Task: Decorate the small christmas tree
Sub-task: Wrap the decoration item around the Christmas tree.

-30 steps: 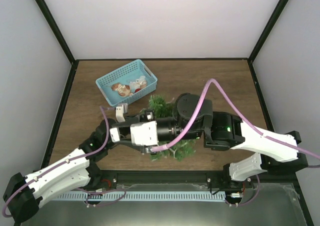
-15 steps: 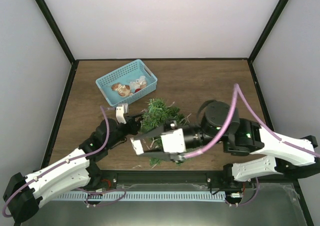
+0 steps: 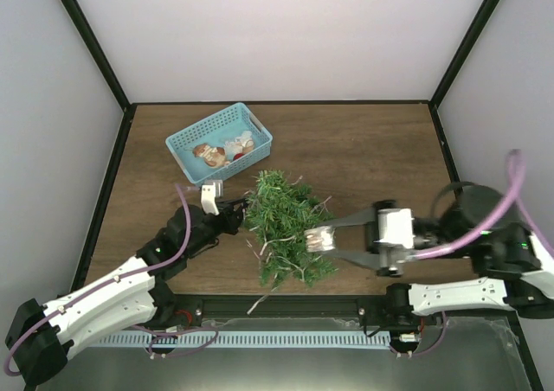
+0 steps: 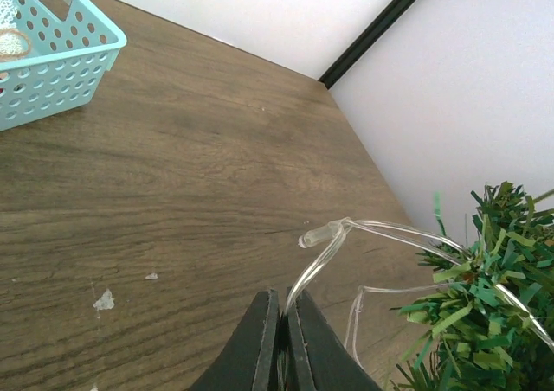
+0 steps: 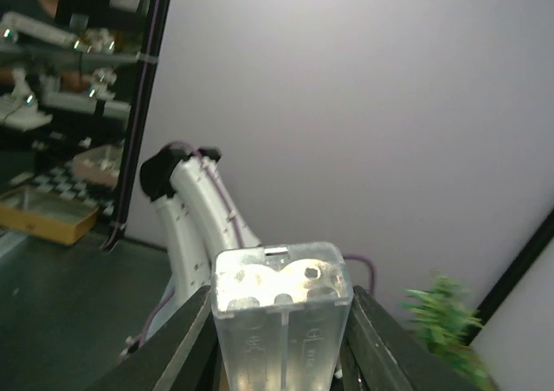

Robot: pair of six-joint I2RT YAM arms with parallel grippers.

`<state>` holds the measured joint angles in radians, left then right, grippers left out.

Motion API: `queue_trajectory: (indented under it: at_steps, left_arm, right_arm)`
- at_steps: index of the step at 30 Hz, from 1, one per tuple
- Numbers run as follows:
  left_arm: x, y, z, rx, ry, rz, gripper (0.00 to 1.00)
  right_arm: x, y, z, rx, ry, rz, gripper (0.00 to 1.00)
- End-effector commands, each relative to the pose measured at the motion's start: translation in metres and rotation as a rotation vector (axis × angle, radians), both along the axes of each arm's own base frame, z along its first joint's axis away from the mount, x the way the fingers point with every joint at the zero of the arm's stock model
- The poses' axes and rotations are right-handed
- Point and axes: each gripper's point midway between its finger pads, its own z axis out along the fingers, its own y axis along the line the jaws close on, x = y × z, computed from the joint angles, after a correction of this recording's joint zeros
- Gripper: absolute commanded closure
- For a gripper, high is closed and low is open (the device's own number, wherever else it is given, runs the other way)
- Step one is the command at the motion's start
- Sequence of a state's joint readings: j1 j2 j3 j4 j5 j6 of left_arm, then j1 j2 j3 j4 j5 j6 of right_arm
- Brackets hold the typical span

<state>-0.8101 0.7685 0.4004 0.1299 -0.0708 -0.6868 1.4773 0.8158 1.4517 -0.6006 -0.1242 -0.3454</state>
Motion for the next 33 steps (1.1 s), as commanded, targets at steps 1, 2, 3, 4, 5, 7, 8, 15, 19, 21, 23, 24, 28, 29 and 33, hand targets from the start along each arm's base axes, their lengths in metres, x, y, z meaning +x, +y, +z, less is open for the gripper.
queue_trajectory:
  at_steps: [1, 2, 3, 4, 5, 7, 8, 15, 19, 21, 23, 24, 28, 29, 33]
  left_arm:
    - [0.003, -0.001, 0.016, 0.001, -0.037, 0.001, 0.96]
    - [0.003, 0.000, 0.016, 0.003, -0.036, 0.004, 0.96]
    - [0.003, 0.000, 0.015, 0.004, -0.036, 0.007, 0.96]
    - [0.004, 0.001, 0.014, 0.006, -0.035, 0.010, 0.96]
    - [0.004, 0.001, 0.014, 0.008, -0.034, 0.013, 0.96]
    - [0.004, 0.001, 0.014, 0.007, -0.035, 0.013, 0.96]
    - [0.004, 0.001, 0.014, 0.008, -0.035, 0.013, 0.96]
    - [0.004, 0.002, 0.012, 0.009, -0.029, 0.016, 0.96]
    - [0.005, 0.003, 0.010, 0.010, -0.024, 0.024, 0.96]
    - [0.005, 0.003, 0.011, 0.007, -0.027, 0.024, 0.96]
    - [0.007, 0.001, 0.003, 0.024, -0.011, 0.026, 0.96]
    - [0.007, 0.001, 0.002, 0.026, -0.009, 0.028, 0.96]
    - [0.007, 0.000, 0.002, 0.018, -0.007, 0.027, 0.95]
    - [0.008, 0.000, 0.002, 0.018, -0.007, 0.029, 0.94]
    - [0.008, 0.002, 0.002, 0.019, -0.004, 0.037, 0.93]
  right_arm:
    - [0.008, -0.053, 0.040, 0.193, 0.003, -0.073, 0.83]
    - [0.006, -0.059, 0.047, 0.222, -0.010, -0.070, 0.83]
    - [0.005, -0.062, 0.051, 0.236, -0.027, -0.066, 0.83]
    - [0.004, -0.062, 0.054, 0.243, -0.041, -0.065, 0.82]
    - [0.005, -0.062, 0.058, 0.248, -0.053, -0.067, 0.83]
    - [0.006, -0.059, 0.066, 0.253, -0.077, -0.077, 0.82]
    - [0.006, -0.057, 0.071, 0.262, -0.092, -0.078, 0.82]
    - [-0.024, -0.038, 0.118, 0.401, -0.251, 0.073, 0.81]
    - [-0.048, -0.013, 0.132, 0.430, -0.342, 0.216, 0.79]
    - [-0.050, 0.006, 0.138, 0.428, -0.369, 0.231, 0.79]
    - [-0.043, 0.027, 0.143, 0.427, -0.393, 0.196, 0.80]
    - [-0.037, 0.037, 0.145, 0.432, -0.400, 0.158, 0.80]
    - [0.000, 0.073, 0.152, 0.454, -0.456, -0.071, 0.80]
    - [0.009, 0.080, 0.154, 0.457, -0.472, -0.127, 0.80]
    - [0.047, 0.102, 0.160, 0.456, -0.510, -0.315, 0.80]
